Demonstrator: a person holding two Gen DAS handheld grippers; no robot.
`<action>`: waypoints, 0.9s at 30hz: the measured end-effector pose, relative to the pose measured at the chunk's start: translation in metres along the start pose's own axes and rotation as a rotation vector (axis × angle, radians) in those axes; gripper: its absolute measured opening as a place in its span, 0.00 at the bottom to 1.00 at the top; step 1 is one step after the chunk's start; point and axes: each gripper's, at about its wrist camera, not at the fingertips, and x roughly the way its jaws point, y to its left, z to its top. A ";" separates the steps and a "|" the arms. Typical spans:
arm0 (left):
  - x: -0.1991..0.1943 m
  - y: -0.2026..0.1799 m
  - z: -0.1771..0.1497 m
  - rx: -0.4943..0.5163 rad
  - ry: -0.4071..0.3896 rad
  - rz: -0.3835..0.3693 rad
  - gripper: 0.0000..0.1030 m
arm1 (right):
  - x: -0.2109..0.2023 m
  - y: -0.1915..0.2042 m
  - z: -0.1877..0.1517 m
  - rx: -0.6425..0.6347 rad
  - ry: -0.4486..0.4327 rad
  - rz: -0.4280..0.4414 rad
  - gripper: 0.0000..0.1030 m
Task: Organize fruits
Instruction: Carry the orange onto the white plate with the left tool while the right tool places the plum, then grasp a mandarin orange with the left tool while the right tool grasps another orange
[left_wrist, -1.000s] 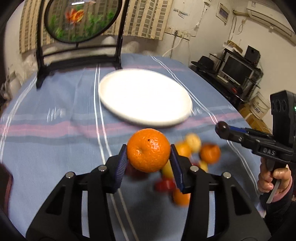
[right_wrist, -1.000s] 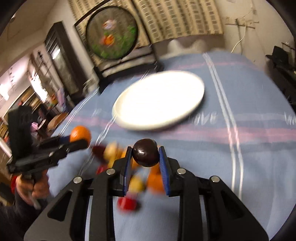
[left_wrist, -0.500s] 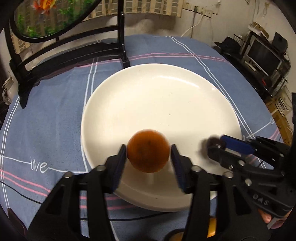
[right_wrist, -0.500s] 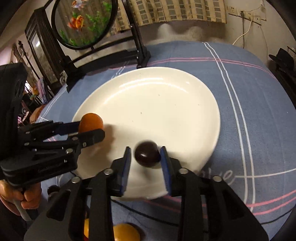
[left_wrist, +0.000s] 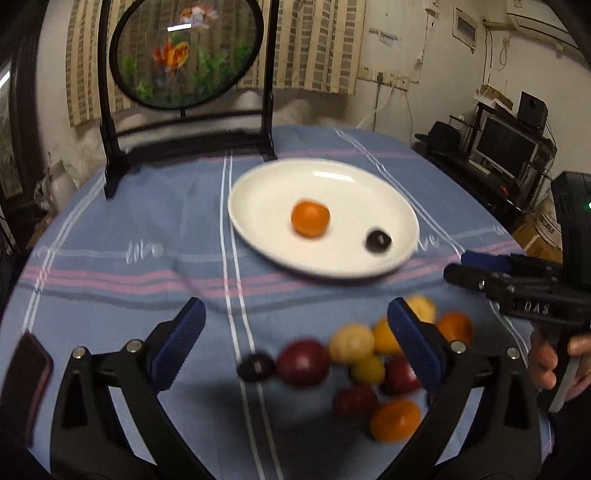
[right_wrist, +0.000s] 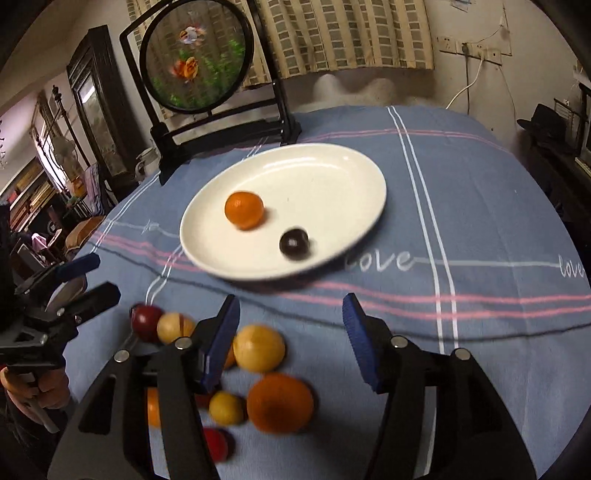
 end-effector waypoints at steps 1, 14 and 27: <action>-0.003 -0.002 -0.010 0.003 0.011 -0.018 0.98 | -0.001 -0.001 -0.007 -0.005 0.020 -0.012 0.57; -0.015 0.014 -0.048 -0.070 0.014 -0.002 0.98 | 0.003 0.013 -0.043 -0.073 0.125 -0.016 0.53; -0.014 -0.005 -0.055 0.008 0.057 -0.093 0.98 | 0.006 0.016 -0.045 -0.064 0.131 -0.011 0.41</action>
